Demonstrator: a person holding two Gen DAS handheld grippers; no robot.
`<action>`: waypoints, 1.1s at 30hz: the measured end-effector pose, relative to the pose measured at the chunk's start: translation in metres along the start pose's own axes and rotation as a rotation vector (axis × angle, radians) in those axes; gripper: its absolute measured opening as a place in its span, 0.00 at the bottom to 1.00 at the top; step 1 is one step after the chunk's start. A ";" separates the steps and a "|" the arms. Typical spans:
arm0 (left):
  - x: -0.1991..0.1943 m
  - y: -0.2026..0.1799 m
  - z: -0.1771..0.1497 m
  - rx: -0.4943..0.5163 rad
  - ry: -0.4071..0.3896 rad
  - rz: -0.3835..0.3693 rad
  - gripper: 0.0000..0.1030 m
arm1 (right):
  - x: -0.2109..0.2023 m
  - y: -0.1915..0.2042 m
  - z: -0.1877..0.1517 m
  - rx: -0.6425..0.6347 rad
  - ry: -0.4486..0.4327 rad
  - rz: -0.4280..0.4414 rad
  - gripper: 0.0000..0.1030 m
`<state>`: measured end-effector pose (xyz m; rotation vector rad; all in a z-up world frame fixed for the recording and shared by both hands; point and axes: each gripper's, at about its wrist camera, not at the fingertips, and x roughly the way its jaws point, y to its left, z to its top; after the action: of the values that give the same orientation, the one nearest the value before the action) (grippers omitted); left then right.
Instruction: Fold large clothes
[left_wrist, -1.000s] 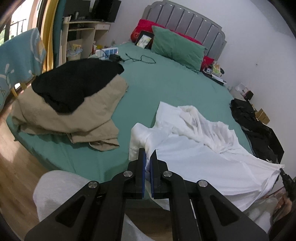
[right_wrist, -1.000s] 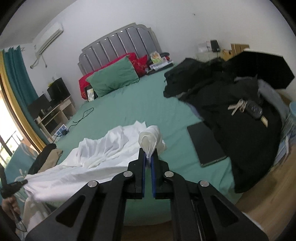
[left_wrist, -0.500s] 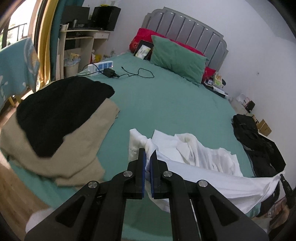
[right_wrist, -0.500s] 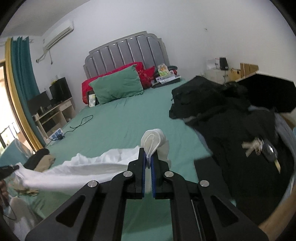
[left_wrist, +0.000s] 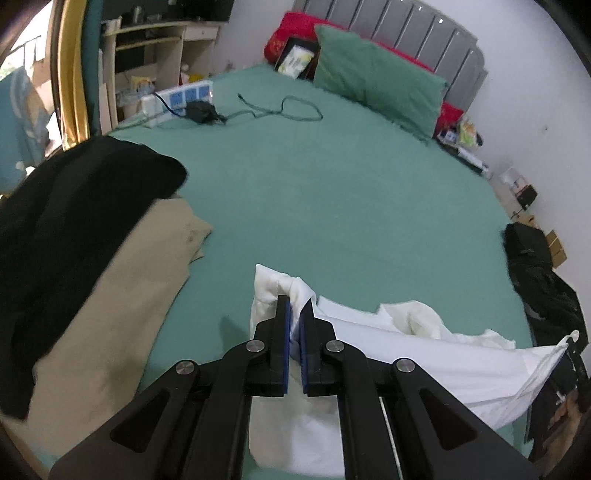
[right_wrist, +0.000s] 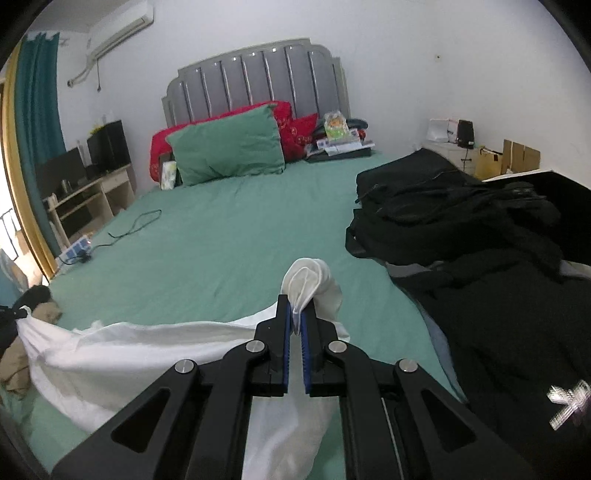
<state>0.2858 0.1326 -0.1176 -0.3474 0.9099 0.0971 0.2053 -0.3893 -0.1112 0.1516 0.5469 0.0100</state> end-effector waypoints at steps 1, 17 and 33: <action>0.011 0.000 0.005 0.000 0.016 0.004 0.05 | 0.012 -0.003 0.001 0.007 0.009 -0.002 0.05; 0.088 0.045 0.016 -0.063 -0.011 0.202 0.40 | 0.118 -0.029 -0.022 0.120 0.260 -0.161 0.45; 0.101 -0.061 -0.041 0.371 0.231 -0.046 0.40 | 0.088 0.057 -0.035 -0.050 0.282 0.079 0.65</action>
<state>0.3309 0.0545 -0.2050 -0.0334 1.1247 -0.1562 0.2638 -0.3237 -0.1778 0.1233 0.8208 0.1238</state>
